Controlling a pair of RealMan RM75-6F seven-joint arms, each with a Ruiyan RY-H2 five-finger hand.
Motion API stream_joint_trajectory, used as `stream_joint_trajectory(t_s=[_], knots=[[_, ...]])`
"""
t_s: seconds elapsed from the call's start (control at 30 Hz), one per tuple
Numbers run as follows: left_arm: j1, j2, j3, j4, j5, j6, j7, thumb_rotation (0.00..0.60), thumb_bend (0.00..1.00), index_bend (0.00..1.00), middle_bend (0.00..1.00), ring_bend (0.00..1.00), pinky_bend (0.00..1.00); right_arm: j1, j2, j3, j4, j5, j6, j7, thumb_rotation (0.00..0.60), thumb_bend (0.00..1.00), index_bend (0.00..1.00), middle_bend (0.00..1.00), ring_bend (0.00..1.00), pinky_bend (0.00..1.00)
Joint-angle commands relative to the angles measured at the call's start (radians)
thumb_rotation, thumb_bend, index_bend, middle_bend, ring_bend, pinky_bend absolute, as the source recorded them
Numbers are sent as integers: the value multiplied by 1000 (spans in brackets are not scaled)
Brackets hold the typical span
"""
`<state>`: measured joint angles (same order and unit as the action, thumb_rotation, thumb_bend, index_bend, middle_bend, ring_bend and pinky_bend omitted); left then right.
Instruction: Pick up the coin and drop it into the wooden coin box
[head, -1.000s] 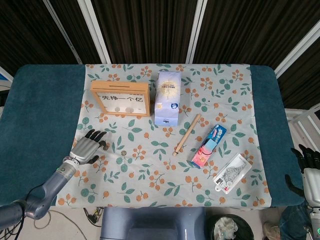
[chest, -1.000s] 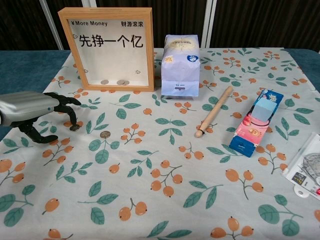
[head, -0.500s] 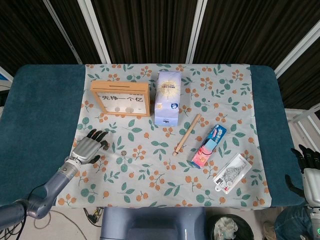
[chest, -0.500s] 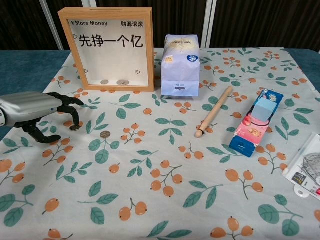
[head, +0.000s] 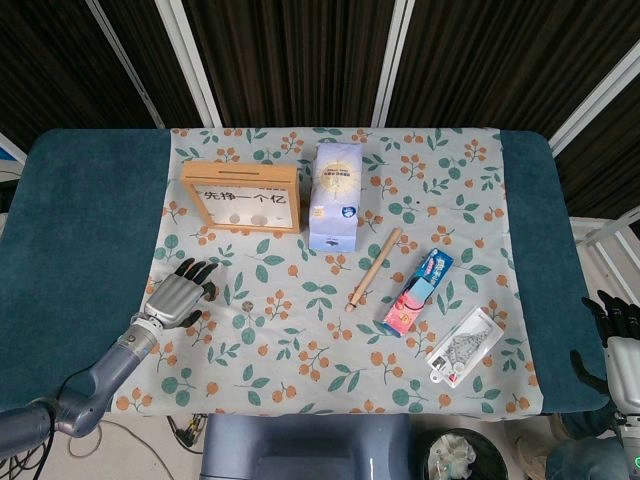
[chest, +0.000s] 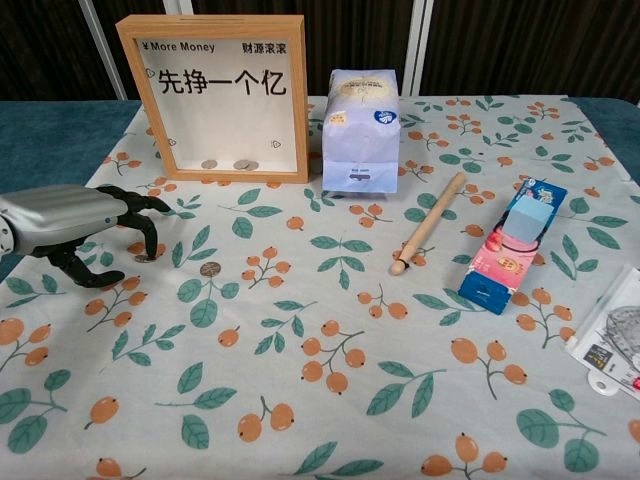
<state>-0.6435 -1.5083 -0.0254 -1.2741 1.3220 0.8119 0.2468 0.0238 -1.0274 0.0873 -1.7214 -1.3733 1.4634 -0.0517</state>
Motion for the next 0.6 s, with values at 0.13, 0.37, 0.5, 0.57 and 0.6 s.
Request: stream_joint_trajectory(t_s=[0.13, 0.37, 0.5, 0.57, 0.6], knots=[[-4, -10, 2, 10, 1, 0, 3, 600, 384, 478, 21, 0, 0, 0, 1, 0, -1, 1, -1, 1, 600, 440, 145, 70, 10, 0], [-3, -24, 2, 25, -4, 10, 17, 600, 395, 515, 30, 0, 0, 0, 2, 0, -2, 3, -3, 1, 600, 439, 146, 70, 10, 0], [-1, -29, 3, 30, -7, 13, 17, 600, 402, 548, 40, 0, 0, 0, 3, 0, -3, 5, -5, 1, 600, 439, 145, 70, 10, 0], [0, -31, 3, 33, -7, 16, 14, 600, 410, 572, 53, 0, 0, 1, 3, 0, -4, 6, -6, 2, 600, 440, 145, 70, 10, 0], [0, -32, 3, 33, -6, 17, 12, 600, 414, 580, 59, 0, 0, 1, 3, 0, -4, 6, -6, 2, 600, 440, 145, 70, 10, 0]])
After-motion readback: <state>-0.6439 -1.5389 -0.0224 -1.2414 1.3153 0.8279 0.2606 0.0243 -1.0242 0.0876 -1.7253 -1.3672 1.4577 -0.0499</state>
